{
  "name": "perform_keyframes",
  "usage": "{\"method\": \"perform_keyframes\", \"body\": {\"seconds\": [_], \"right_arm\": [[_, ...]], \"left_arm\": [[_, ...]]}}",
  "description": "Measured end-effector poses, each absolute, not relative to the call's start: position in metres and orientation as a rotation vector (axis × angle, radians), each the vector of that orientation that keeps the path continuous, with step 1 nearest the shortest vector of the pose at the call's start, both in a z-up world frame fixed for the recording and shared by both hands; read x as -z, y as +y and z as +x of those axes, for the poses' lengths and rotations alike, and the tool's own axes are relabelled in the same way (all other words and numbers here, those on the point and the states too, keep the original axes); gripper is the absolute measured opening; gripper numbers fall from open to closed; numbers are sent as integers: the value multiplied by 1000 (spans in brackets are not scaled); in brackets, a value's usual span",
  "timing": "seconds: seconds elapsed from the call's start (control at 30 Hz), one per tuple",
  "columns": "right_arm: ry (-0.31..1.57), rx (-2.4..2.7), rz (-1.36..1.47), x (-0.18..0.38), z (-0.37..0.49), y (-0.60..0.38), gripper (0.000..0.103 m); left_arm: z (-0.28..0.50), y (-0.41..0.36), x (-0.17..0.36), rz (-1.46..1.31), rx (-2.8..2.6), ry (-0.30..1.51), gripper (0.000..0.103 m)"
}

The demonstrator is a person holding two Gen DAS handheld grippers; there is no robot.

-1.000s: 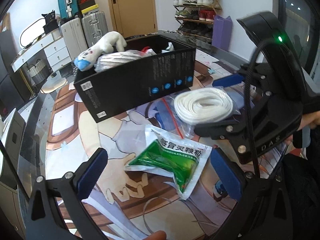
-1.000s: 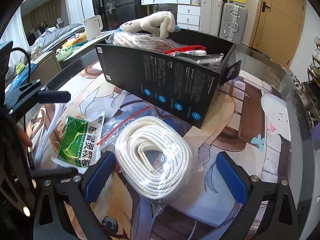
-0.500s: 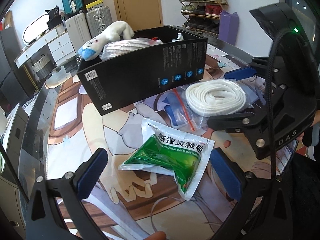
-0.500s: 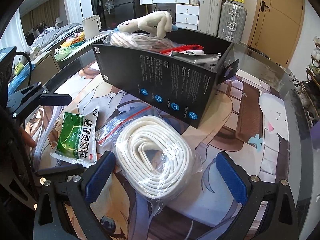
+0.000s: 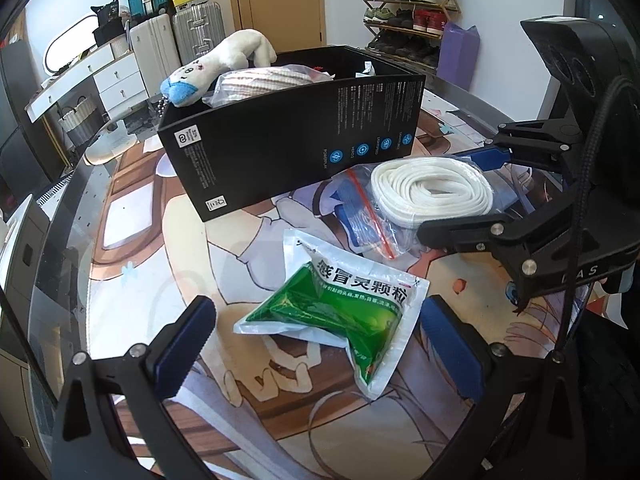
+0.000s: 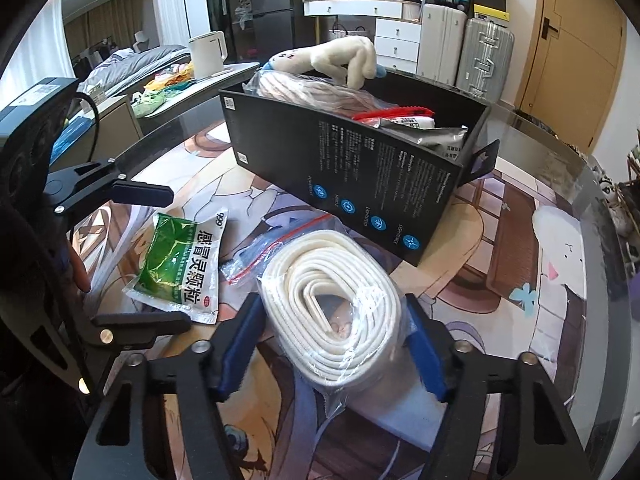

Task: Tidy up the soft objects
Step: 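Grasp the green sachet with the left gripper while the right grasps the bagged rope coil, then carry the green sachet and rope coil over the black box with both grippers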

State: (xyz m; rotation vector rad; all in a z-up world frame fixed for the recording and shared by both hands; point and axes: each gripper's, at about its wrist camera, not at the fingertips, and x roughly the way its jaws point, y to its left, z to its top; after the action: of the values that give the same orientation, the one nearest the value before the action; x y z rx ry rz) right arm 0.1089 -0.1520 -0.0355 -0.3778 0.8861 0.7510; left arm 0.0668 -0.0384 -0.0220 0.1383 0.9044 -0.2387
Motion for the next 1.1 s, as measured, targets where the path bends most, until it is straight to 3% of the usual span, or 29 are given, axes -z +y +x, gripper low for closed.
{"method": "perform_keyframes", "body": {"seconds": [0.2, 0.37, 0.83, 1.1], "right_arm": [[886, -769, -385, 34, 106, -159, 54], [886, -773, -390, 33, 105, -161, 53], [884, -782, -397, 33, 102, -161, 51], [884, -789, -405, 31, 100, -161, 48]], "left_arm": [[66, -38, 22, 138, 253, 907, 99], [65, -38, 21, 134, 275, 905, 92], [63, -25, 12, 72, 289, 871, 59], [64, -26, 12, 72, 291, 870, 59]]}}
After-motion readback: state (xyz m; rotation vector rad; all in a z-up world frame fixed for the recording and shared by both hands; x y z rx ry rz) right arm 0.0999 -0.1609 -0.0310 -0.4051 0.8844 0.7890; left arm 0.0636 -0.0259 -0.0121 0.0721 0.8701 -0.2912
